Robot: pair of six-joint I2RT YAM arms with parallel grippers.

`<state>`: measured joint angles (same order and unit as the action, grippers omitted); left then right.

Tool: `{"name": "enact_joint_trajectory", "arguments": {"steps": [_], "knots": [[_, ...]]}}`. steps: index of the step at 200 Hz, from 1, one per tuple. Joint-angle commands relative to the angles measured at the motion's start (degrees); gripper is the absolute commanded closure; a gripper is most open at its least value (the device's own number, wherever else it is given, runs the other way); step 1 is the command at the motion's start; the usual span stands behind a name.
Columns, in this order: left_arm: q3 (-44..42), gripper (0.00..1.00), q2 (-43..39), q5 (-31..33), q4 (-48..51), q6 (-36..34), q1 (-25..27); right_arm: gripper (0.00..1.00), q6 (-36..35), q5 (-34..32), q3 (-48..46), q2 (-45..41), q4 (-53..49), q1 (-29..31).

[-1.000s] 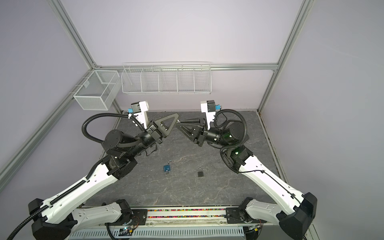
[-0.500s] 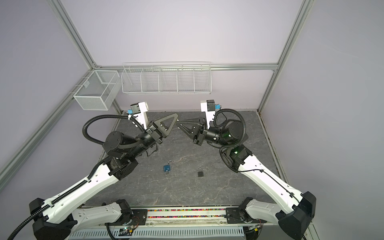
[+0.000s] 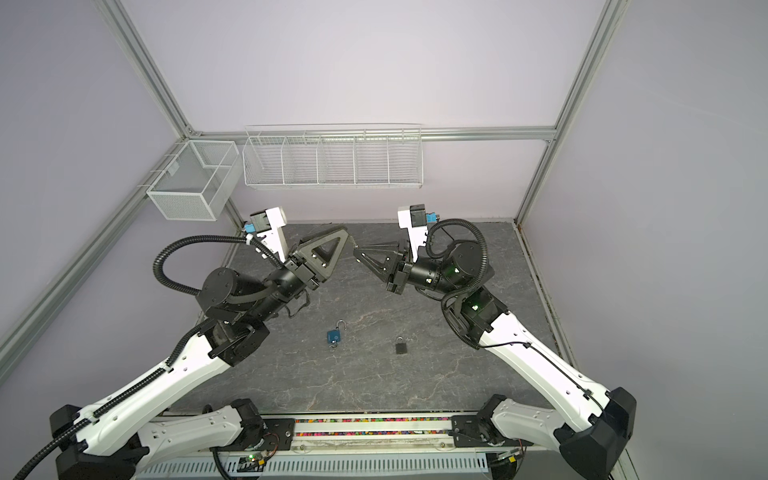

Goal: Unlock with the key
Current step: 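Lower the left gripper over the small grey padlock while the right gripper lowers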

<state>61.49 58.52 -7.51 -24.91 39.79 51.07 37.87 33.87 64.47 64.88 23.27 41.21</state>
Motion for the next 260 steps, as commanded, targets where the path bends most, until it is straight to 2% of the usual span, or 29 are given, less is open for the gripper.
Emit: {"name": "enact_joint_trajectory", "arguments": {"steps": [1, 32, 54, 74, 98, 120, 156, 192, 219, 260], "knots": [[-0.7, 0.45, -3.3, 7.7, 7.0, -2.6, 0.2, 0.94, -5.5, -0.8, -1.4, -3.2, -6.3, -0.7], [-2.0, 0.44, -6.7, 16.1, 18.6, -3.7, 0.2, 0.94, -11.0, -2.5, -2.5, -6.8, -15.3, -1.3], [-1.7, 0.43, -6.6, 20.1, 27.7, -1.4, 0.2, 0.94, -13.1, -5.8, -3.0, -8.6, -23.8, -2.6], [-1.1, 0.41, -4.3, 20.9, 36.1, 3.2, 0.2, 0.94, -12.9, -9.4, -4.9, -10.7, -31.3, -4.4], [-2.0, 0.41, -0.5, 19.0, 43.6, 9.4, 0.6, 0.94, -10.8, -12.3, -9.2, -13.2, -38.5, -7.4], [-3.0, 0.41, 3.0, 19.6, 48.1, 13.4, 3.3, 0.94, -9.0, -15.3, -12.9, -14.1, -45.2, -10.2], [1.4, 0.38, 13.1, 22.2, 61.2, 16.0, 8.8, 0.94, -6.9, -17.3, -18.5, -14.6, -53.5, -14.4], [7.8, 0.38, 26.2, 20.6, 65.2, 16.8, 14.3, 0.94, -5.7, -18.2, -22.0, -14.1, -58.9, -16.5], [13.7, 0.38, 37.3, 14.9, 67.5, 17.9, 15.6, 0.94, -5.6, -19.6, -23.7, -15.2, -60.1, -17.9], [21.5, 0.36, 49.4, 14.7, 71.7, 20.3, 17.6, 0.94, -6.0, -17.9, -25.1, -14.4, -60.5, -21.1]]}}
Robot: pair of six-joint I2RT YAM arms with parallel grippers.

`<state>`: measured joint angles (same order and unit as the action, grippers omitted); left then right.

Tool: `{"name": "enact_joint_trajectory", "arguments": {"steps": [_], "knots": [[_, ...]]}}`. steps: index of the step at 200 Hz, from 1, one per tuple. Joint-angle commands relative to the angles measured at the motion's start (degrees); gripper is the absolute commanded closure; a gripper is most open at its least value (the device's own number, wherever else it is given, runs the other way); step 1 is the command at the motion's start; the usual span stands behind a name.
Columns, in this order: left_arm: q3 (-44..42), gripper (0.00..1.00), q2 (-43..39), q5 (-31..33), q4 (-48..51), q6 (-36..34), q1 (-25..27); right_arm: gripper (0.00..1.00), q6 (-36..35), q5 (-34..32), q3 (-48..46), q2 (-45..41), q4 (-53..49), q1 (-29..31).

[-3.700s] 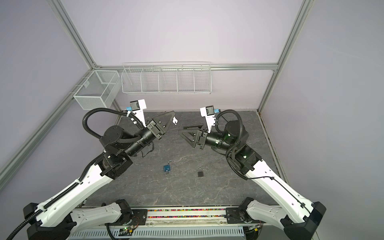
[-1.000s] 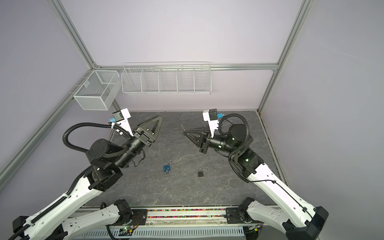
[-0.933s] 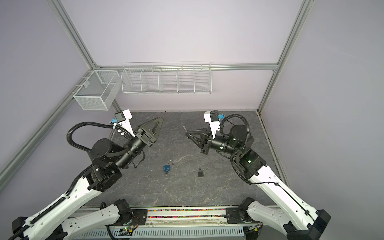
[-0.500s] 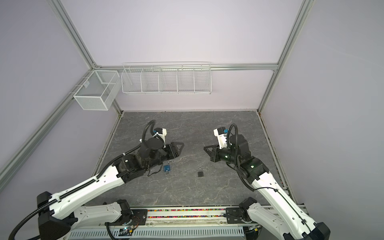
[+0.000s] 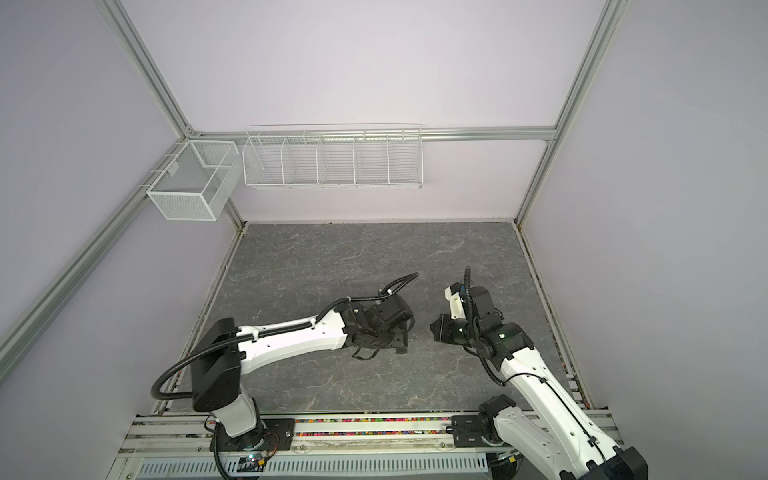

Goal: Unlock with the key
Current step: 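Lower the left gripper over the small grey padlock while the right gripper lowers, then close the left gripper on the grey padlock body and lift it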

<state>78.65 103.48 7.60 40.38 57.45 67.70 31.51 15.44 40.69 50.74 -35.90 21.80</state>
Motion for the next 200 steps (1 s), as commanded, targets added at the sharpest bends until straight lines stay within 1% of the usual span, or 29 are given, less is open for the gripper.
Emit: {"name": "enact_joint_trajectory", "arguments": {"steps": [1, 29, 52, 74, 105, 108, 115, 152, 156, 180, 200], "knots": [[4.5, 0.36, 4.7, -0.3, 6.6, 2.7, 1.0, 0.94, 0.4, 0.5, -1.3, -0.2, -1.4, -1.7], [5.9, 0.36, 9.1, -0.6, 5.9, 3.9, 1.2, 0.94, -0.3, 2.1, -2.2, -0.1, -0.8, -3.9], [9.7, 0.36, 12.8, -0.3, 7.9, 3.6, 1.6, 0.94, -1.2, 4.2, -2.6, 0.4, -0.5, -5.8], [12.5, 0.36, 15.1, 1.6, 10.4, 4.1, 1.6, 0.94, -1.8, 5.6, -3.1, 0.3, 0.1, -7.3], [14.7, 0.38, 16.8, 3.5, 13.5, 4.2, 1.5, 0.94, -2.4, 7.3, -3.6, 0.4, 0.3, -9.1], [14.7, 0.38, 16.9, 3.6, 13.6, 5.7, 1.5, 0.94, -2.4, 7.4, -3.7, 0.4, 0.4, -9.2], [14.7, 0.38, 17.1, 3.7, 13.8, 6.1, 1.5, 0.94, -2.5, 7.8, -3.9, 0.3, 0.6, -9.5], [14.1, 0.4, 17.9, 2.7, 12.8, 6.7, 1.5, 0.94, -2.6, 9.0, -4.1, 0.6, 1.2, -9.7], [13.8, 0.4, 17.9, 2.6, 12.5, 6.8, 1.5, 0.94, -2.6, 9.1, -4.3, 0.7, 1.3, -11.2], [14.5, 0.42, 19.1, 1.5, 12.1, 6.9, 1.4, 0.94, -2.8, 9.4, -4.3, 0.9, 1.4, -11.6], [15.6, 0.45, 19.5, 2.5, 12.3, 6.5, 1.4, 0.94, -2.8, 9.4, -4.6, 0.8, 1.6, -11.8]]}}
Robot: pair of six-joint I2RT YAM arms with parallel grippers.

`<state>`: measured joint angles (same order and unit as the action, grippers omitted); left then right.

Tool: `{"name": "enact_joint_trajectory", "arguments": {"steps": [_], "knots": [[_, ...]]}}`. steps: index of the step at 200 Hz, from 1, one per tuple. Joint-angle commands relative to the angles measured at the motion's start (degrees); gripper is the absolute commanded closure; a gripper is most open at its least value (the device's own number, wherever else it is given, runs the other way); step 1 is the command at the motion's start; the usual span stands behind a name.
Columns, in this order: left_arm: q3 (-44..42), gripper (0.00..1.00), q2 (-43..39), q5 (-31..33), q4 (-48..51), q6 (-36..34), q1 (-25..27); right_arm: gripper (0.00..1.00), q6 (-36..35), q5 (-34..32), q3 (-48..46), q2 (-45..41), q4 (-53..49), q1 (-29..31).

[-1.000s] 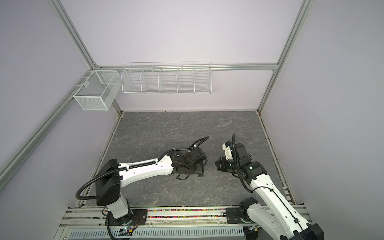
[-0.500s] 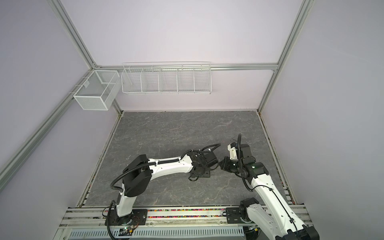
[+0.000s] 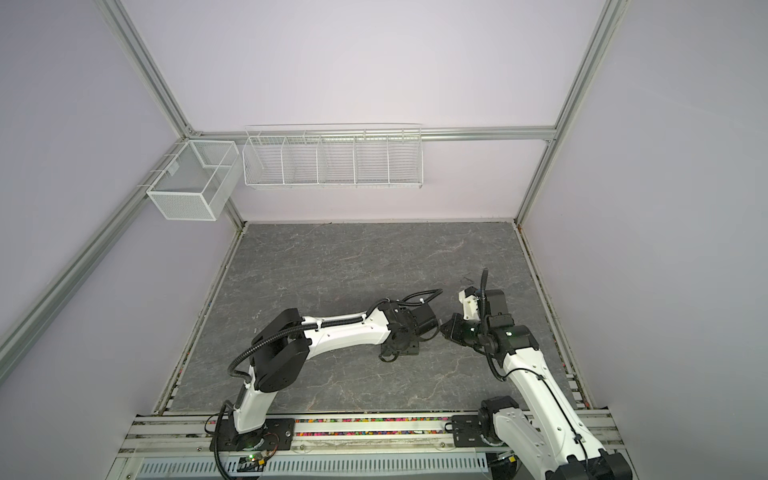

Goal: Unlock with the key
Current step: 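Close the left gripper on the grey padlock body and lift it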

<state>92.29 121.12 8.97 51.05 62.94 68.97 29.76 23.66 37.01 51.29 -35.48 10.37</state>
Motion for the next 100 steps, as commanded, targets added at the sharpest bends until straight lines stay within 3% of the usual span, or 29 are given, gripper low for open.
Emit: {"name": "enact_joint_trajectory", "arguments": {"steps": [1, 100], "knots": [[1.9, 0.45, 1.9, 1.2, 1.6, 1.0, 0.1, 0.94, -1.1, 1.2, -1.0, 0.2, 1.2, -0.4], [1.9, 0.59, 3.0, 1.7, 2.8, 2.3, -0.4, 0.94, -1.4, 2.1, -1.2, 0.6, 1.2, -0.9]]}}
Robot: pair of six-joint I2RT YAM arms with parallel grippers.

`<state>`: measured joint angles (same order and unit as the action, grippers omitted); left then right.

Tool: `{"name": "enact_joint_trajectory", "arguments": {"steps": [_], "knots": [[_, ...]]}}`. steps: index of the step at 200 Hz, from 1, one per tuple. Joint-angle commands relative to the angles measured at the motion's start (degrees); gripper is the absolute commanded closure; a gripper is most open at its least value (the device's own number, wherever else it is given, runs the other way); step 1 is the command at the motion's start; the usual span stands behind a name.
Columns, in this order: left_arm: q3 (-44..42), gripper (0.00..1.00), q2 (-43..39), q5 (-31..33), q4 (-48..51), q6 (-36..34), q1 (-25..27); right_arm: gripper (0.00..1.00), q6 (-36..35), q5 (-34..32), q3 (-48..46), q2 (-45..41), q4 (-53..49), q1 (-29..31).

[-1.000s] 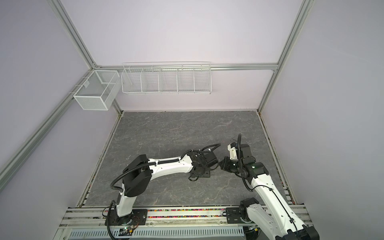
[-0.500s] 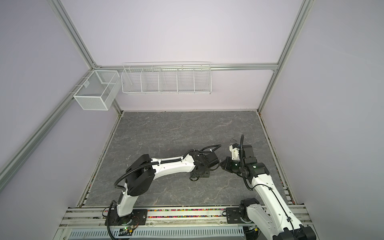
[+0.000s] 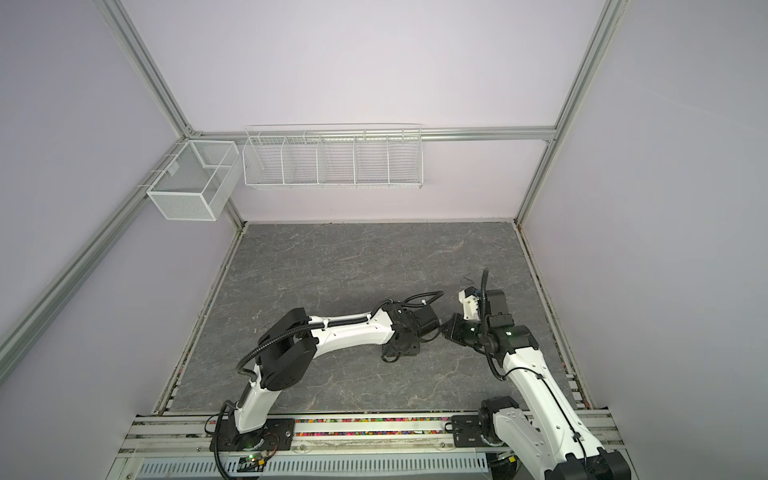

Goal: Unlock with the key
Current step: 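Close the left gripper on the grey padlock body and lift it, then bring the held black padlock toward the right gripper holding the key ring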

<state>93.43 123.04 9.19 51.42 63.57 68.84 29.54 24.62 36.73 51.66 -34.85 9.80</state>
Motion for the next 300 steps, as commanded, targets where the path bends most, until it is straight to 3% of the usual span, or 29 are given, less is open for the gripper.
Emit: {"name": "enact_joint_trajectory", "arguments": {"steps": [1, 115, 185, 249, 300], "knots": [[0.7, 0.59, 1.1, 1.4, 2.5, 1.8, -0.2, 0.94, -1.2, 1.1, -1.0, 0.2, 0.6, -0.3], [-0.2, 0.72, -1.5, 4.7, 3.3, 2.6, -0.6, 0.94, -1.5, 1.6, -0.2, -0.2, 0.2, -0.4], [-4.7, 0.74, -12.3, 8.8, 1.1, 5.3, -2.9, 0.93, -4.4, 1.0, 2.0, 0.0, 0.1, 1.6], [-17.5, 0.77, -33.4, 10.6, -16.4, 8.9, -7.1, 0.94, -0.6, -4.5, 3.5, -1.0, 9.4, 17.3], [-32.0, 0.81, -47.4, 14.8, -36.9, 13.3, -7.2, 0.93, 0.4, -16.8, 6.8, 1.9, 16.5, 31.2]]}}
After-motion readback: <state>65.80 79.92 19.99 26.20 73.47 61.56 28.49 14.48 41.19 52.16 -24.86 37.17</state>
